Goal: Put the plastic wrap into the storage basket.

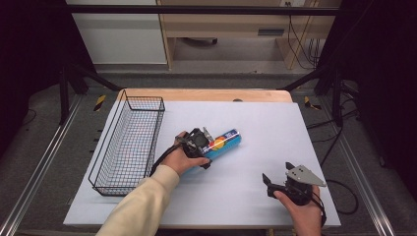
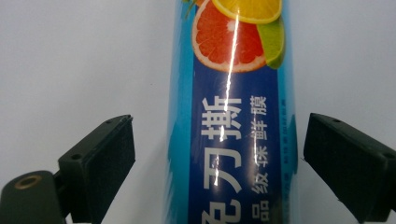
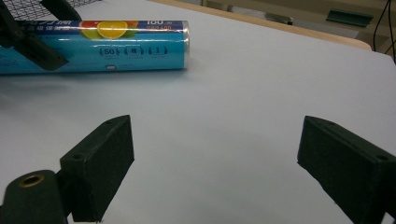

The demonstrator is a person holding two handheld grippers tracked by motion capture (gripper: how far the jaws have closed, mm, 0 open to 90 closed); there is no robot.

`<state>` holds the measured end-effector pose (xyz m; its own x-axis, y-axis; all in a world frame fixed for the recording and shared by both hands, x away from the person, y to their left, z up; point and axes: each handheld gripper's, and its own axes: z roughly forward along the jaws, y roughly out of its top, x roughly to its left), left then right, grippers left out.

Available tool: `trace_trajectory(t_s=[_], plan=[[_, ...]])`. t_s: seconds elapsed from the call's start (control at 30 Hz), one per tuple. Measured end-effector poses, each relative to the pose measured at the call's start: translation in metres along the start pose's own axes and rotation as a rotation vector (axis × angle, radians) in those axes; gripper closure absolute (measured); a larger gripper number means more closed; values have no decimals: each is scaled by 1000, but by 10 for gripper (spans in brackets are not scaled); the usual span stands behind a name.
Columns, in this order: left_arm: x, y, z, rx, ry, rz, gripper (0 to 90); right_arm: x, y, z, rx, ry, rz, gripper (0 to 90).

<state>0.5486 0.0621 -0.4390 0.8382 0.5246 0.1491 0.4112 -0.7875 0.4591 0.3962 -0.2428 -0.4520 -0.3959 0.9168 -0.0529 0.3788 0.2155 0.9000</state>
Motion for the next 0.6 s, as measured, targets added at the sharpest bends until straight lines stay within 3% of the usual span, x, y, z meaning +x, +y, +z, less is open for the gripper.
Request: trace_trajectory(t_s=[0.3,0.6], plan=[[-1,3,7,10,1,12,218,0,0,0,2,5,-4,118],[-2,7,11,37,-4,9,260,1,0,1,5,11,-5,117]])
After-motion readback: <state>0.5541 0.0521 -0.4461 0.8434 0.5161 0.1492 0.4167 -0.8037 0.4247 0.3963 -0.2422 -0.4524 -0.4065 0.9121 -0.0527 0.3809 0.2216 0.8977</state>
